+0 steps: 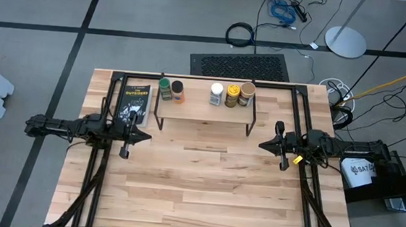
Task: Shelf spices
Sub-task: Return to Home Position
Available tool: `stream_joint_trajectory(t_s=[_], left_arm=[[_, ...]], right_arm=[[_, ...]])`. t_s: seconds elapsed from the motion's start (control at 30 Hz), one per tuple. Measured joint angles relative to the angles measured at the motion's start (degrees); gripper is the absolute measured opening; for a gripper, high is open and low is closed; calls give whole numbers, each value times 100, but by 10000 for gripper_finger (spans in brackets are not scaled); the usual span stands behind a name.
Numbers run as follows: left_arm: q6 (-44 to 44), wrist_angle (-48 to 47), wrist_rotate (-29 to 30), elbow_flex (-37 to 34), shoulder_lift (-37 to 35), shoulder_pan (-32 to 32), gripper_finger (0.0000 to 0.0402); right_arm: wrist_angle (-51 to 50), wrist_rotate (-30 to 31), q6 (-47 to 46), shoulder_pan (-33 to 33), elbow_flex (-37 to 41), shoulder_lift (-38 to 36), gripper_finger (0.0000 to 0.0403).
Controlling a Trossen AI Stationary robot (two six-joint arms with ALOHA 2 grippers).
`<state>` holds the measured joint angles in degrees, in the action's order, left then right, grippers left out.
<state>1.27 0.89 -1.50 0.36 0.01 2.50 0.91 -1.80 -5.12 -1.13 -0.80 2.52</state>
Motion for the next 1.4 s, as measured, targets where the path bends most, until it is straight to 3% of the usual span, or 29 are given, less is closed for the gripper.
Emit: stream_joint_trajectory(t_s=[0.27, 0.97, 1.23, 1.4], left_arm=[[-526, -4, 4, 0, 0, 2, 6], [-536, -4, 11, 0, 0, 2, 6], [-534, -2, 15, 0, 0, 2, 6], [-534, 0, 21, 0, 0, 2, 6]], right_arm=[[0, 2, -18, 0, 0, 0, 0], [2, 3, 9, 0, 0, 0, 0], [2, 34, 863, 0, 0, 2, 0], [2, 33, 881, 0, 0, 2, 0]])
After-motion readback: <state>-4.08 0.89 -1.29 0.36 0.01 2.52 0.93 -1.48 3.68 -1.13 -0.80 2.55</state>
